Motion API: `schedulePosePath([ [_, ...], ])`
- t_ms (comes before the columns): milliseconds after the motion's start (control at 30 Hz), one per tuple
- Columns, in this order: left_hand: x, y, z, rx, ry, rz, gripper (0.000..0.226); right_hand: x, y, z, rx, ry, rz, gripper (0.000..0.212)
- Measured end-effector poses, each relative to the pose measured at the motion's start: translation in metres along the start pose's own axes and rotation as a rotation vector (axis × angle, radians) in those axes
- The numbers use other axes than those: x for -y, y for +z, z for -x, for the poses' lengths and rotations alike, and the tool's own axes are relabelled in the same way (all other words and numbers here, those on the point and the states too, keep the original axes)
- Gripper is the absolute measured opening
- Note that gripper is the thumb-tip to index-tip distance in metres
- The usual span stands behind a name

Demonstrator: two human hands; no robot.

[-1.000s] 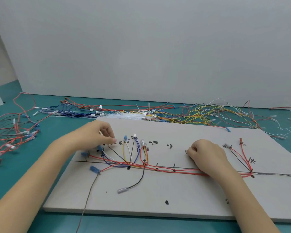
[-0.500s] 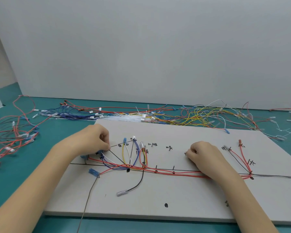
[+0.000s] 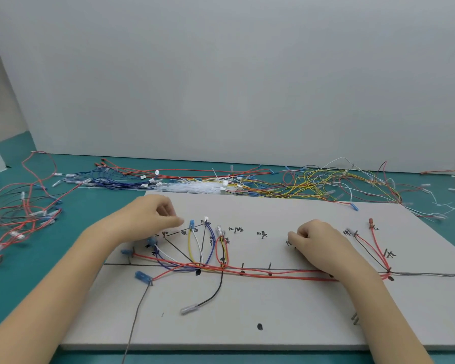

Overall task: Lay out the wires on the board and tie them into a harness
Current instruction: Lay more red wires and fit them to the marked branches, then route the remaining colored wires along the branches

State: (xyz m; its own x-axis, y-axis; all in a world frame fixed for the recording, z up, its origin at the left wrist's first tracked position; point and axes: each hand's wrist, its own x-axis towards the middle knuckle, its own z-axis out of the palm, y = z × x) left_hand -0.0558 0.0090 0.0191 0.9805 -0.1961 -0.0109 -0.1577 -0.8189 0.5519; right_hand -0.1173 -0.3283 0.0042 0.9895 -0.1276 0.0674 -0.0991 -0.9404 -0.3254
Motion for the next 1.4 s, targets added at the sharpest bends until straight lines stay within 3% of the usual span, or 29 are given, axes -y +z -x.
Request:
schedulePosePath([
  [67, -0.008, 0.003, -0.007, -0.03, 0.034, -0.013, 0.015, 0.0, 0.001, 0.0, 0.011, 0.002, -0.019, 0.044],
  [200, -0.03, 0.014, -0.034, 0.005, 0.17, -0.239, 0.034, -0.007, -0.001, -0.001, 0.058, -0.007, -0.145, 0.036],
  [333, -0.058, 0.037, -0.059, -0.096, 0.328, -0.12, 0.031, -0.01, -0.002, -0.002, -0.007, -0.017, -0.207, 0.035],
  [433, -0.073, 0.053, -0.078, -0.094, 0.313, -0.125, 0.038, -0.008, 0.0, -0.002, -0.019, -0.029, -0.196, 0.037],
  [533, -0.081, 0.066, -0.091, -0.051, 0.3, -0.294, 0.05, -0.01, 0.0, -0.004, -0.017, -0.028, -0.21, 0.038],
  [767, -0.081, 0.086, -0.104, -0.065, 0.208, -0.486, 0.042, -0.012, -0.001, -0.004, -0.009, -0.009, -0.244, 0.033],
  [1033, -0.081, 0.087, -0.111, -0.102, 0.15, -0.34, 0.036, -0.013, 0.003, -0.005, -0.005, -0.006, -0.231, 0.033],
  [1400, -0.081, 0.085, -0.115, -0.1, 0.097, -0.338, 0.028, -0.012, 0.003, -0.006, 0.012, -0.002, -0.188, 0.032],
])
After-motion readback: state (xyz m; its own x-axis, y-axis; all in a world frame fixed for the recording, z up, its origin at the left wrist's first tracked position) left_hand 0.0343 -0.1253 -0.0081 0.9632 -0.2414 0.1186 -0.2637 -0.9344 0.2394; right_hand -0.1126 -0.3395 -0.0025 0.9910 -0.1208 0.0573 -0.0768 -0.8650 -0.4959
